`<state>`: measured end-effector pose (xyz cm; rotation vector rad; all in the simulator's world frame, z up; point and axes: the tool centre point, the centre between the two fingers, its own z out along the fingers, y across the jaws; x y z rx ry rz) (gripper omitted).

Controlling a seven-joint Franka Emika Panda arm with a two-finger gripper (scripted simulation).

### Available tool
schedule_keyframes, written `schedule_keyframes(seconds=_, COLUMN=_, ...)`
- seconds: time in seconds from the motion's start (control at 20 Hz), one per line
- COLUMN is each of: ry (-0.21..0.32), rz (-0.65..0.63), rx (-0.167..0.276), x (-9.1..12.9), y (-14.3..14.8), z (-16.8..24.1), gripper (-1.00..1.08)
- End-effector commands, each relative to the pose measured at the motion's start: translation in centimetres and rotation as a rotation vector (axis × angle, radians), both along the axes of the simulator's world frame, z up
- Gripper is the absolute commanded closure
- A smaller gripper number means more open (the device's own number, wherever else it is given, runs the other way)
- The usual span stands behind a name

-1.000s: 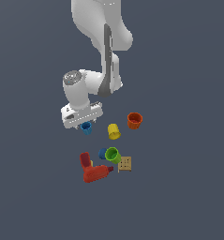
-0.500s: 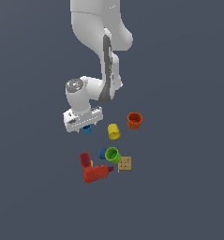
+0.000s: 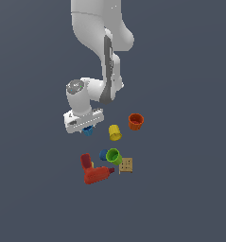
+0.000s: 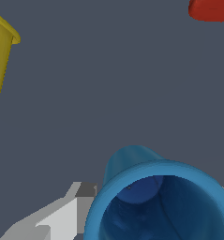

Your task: Pick up a designated object from a clutter of objects.

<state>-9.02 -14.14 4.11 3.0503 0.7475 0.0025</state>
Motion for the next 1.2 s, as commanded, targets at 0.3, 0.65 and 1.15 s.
schedule_keyframes(seconds=0.3, ry=0.0, rz=0.0, rx=0.0, x=0.1, y=0.0, z=0.6, gripper=1.08)
schedule_keyframes(seconds=0.65, ry=0.0, rz=0.0, rx=0.0, x=0.5, y=0.2, z=3.6, gripper=1.08)
schedule_keyframes(seconds=1.15, ry=0.001, rz=-0.001, rx=-0.001, x=1.7, y=0.6, z=11.7, gripper=1.08)
